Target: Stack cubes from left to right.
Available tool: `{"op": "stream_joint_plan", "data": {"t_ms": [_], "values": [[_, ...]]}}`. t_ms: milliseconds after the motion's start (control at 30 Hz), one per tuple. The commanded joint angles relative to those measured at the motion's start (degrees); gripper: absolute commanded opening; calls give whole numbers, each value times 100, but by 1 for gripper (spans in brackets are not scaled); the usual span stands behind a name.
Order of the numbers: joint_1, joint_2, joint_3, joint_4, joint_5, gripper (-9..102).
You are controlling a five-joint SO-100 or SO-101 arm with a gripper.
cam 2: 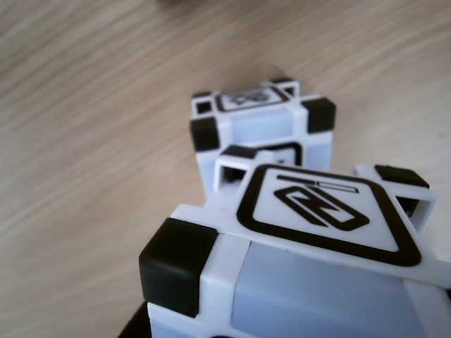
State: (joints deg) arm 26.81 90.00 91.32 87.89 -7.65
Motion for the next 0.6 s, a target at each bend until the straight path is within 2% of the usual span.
{"op": "stream_joint_plan", "data": {"t_ms": [0,267,567], "values": [[-18,35,-114,-62,44,0],[-18,35,466,-70,26,0],[-18,44,413,-79,-79,0]]}}
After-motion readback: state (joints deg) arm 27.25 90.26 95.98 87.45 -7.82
